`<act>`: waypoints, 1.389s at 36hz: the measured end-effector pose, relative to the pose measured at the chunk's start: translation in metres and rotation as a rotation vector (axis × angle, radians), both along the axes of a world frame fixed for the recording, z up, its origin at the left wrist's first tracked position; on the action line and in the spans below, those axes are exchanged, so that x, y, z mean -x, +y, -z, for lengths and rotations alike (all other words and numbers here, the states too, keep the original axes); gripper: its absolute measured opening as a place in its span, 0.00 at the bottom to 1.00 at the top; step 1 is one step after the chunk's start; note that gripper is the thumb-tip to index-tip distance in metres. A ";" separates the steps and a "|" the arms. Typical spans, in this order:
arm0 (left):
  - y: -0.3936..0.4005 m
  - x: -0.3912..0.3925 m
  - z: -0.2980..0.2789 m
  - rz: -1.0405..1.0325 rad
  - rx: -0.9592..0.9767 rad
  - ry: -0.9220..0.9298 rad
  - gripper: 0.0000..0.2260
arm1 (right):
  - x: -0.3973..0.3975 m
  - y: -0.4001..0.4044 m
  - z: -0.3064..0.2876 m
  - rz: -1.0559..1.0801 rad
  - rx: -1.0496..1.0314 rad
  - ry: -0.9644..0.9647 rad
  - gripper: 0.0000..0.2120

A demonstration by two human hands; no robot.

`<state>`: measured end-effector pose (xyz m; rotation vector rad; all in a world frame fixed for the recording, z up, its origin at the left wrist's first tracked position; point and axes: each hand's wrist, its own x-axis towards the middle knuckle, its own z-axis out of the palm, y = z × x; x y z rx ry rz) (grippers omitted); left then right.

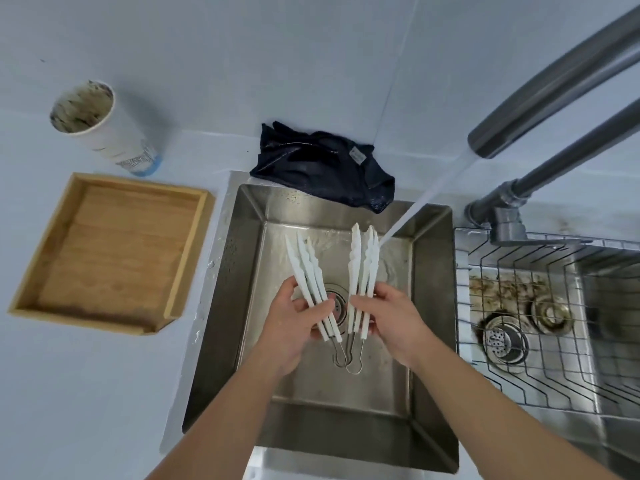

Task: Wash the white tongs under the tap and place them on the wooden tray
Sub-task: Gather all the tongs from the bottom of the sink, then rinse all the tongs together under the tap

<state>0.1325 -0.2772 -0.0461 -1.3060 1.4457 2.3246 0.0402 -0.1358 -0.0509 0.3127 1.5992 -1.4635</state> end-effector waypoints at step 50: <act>-0.013 0.015 -0.092 0.212 0.420 0.367 0.27 | 0.044 0.004 -0.080 -0.057 0.385 0.033 0.16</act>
